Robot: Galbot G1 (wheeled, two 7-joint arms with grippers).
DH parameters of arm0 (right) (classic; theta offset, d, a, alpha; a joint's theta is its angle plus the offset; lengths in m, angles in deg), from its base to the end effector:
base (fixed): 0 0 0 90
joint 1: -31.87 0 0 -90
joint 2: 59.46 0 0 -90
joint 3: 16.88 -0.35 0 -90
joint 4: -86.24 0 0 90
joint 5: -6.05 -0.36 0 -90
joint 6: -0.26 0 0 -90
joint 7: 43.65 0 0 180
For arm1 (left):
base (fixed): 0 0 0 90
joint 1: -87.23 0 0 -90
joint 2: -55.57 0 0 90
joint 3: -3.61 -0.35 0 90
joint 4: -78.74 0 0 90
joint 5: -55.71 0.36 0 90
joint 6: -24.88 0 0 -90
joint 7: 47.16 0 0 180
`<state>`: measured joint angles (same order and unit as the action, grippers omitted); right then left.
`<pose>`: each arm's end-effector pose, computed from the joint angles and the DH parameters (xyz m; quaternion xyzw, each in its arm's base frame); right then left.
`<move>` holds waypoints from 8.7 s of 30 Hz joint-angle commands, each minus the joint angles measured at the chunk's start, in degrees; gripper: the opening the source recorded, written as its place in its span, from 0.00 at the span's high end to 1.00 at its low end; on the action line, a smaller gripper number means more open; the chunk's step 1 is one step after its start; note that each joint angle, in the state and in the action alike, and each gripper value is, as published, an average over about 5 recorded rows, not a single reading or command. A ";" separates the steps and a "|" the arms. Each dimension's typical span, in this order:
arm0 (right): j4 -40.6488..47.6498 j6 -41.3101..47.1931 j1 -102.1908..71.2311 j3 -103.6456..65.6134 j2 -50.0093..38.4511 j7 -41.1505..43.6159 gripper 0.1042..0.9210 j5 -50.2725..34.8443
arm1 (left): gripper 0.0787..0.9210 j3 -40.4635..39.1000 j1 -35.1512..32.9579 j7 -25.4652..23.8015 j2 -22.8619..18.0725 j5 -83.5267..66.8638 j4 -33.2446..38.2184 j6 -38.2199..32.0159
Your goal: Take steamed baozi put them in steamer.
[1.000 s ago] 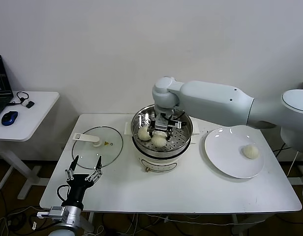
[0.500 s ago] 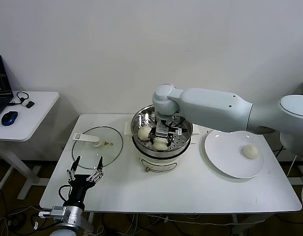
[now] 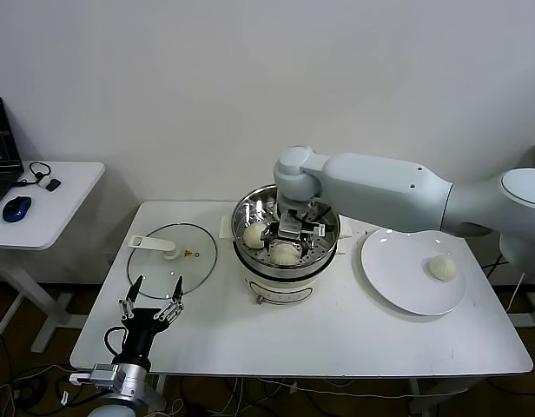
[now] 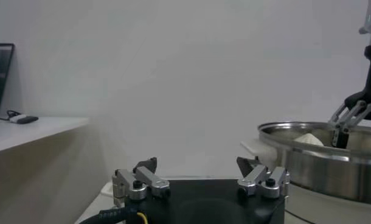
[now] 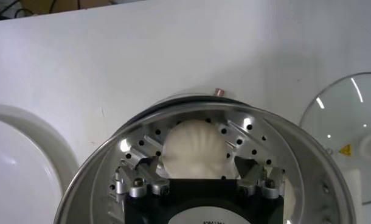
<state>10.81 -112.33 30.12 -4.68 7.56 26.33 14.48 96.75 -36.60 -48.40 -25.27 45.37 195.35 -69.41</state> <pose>0.5361 0.1415 -0.0900 0.6730 -0.1035 0.7301 0.0577 0.1648 0.0475 -0.3314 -0.0216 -0.9994 0.0079 0.0243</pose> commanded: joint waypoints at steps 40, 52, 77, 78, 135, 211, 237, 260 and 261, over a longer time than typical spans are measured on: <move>22.16 23.26 -0.91 -0.72 -33.75 -2.26 0.12 -16.87 | 0.12 -2.24 1.43 0.12 -0.43 -1.30 0.27 0.89; 26.78 19.74 -20.93 -19.51 -33.64 -5.45 0.12 -1.13 | 0.12 -1.87 0.28 0.14 -0.30 -0.78 1.27 0.94; 38.52 16.07 -29.59 -34.06 -22.96 -6.66 0.12 8.44 | 0.12 -1.44 -0.07 0.18 -0.34 -0.28 0.56 0.89; 38.63 16.08 -29.59 -34.08 -22.92 -6.66 0.12 8.55 | 0.12 -1.47 -0.05 0.24 -0.37 -0.28 0.59 0.87; 19.91 21.11 -12.13 -17.85 -28.42 -2.99 0.32 -8.01 | 0.12 -1.64 0.29 1.44 -0.93 0.69 0.03 1.31; 19.82 32.75 -4.01 -2.36 -5.62 -5.35 0.30 -26.55 | 0.12 -1.33 0.82 2.04 0.16 1.94 -0.32 2.12; 11.83 32.14 0.98 -7.40 -12.19 -6.93 0.12 -32.76 | 0.12 -1.53 1.07 2.09 0.27 2.14 0.39 2.76; -13.41 29.27 -40.27 -55.40 -39.79 -36.14 0.12 -31.11 | 0.12 -2.24 1.86 2.47 -0.17 3.43 0.26 2.94; -14.18 28.83 -43.51 -58.22 -40.17 -37.27 0.12 -31.06 | 0.12 -2.35 1.97 2.51 -0.27 3.57 0.21 2.96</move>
<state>9.46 -81.29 13.26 -35.95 -20.15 4.26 -16.63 94.76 -34.93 -45.99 -25.30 48.32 195.85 -66.57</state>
